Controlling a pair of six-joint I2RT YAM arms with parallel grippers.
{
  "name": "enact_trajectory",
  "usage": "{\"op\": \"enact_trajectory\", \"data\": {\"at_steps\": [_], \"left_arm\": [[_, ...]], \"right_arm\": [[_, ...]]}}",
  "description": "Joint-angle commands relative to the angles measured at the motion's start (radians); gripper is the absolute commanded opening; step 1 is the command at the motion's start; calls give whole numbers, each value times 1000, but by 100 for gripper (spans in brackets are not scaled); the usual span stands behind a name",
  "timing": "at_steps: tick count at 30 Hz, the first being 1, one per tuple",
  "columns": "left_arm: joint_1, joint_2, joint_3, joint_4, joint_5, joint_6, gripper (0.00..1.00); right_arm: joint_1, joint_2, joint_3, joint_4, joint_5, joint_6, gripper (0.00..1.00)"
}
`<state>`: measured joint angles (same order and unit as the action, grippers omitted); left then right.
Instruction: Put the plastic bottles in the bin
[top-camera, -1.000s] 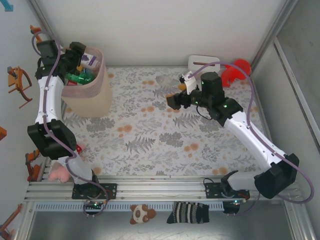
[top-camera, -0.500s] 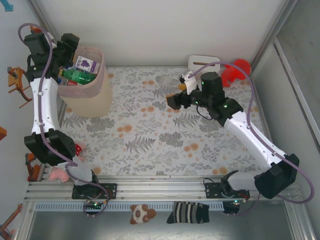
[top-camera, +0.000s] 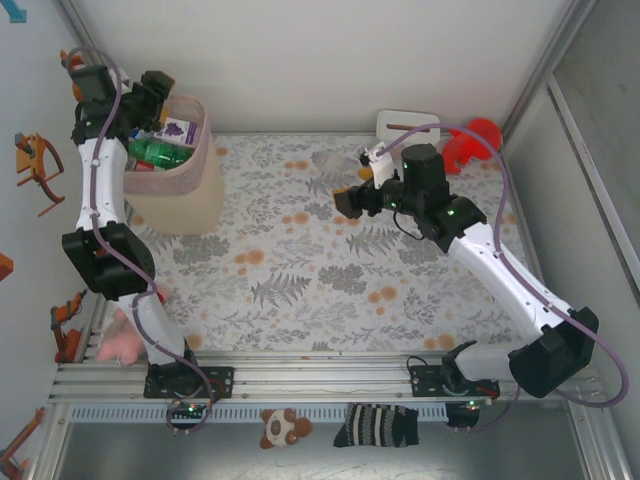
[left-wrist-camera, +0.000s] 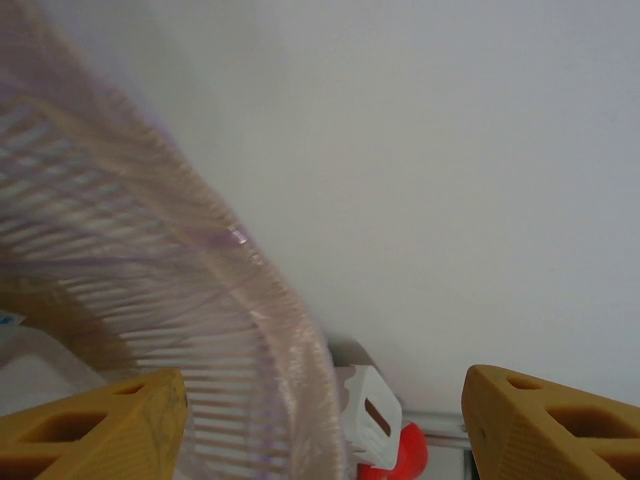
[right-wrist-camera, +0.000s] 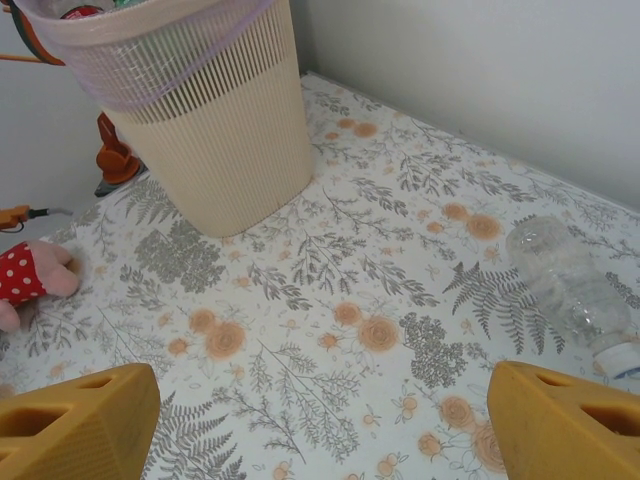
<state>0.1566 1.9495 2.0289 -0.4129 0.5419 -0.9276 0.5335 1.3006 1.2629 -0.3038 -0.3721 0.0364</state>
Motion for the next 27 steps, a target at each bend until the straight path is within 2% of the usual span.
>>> {"op": "enact_trajectory", "data": {"at_steps": [1, 5, 9, 17, 21, 27], "left_arm": [[-2, -19, -68, -6, -8, 34, 73], [0, -46, -140, 51, 3, 7, 73], [0, -71, -132, 65, 8, 0, 73], [1, -143, -77, 91, 40, -6, 75], [1, -195, -88, 82, 52, 7, 75], [0, -302, -182, 74, 68, 28, 74]], "right_arm": [[6, -19, -1, -15, 21, -4, 84], [7, -19, 5, -15, 37, -1, 84], [5, -9, 19, -19, 74, 9, 84], [-20, 67, 54, -46, 247, 48, 83], [-61, 131, 84, -56, 331, 83, 78], [-181, 282, 184, -130, 253, 73, 76]]}}
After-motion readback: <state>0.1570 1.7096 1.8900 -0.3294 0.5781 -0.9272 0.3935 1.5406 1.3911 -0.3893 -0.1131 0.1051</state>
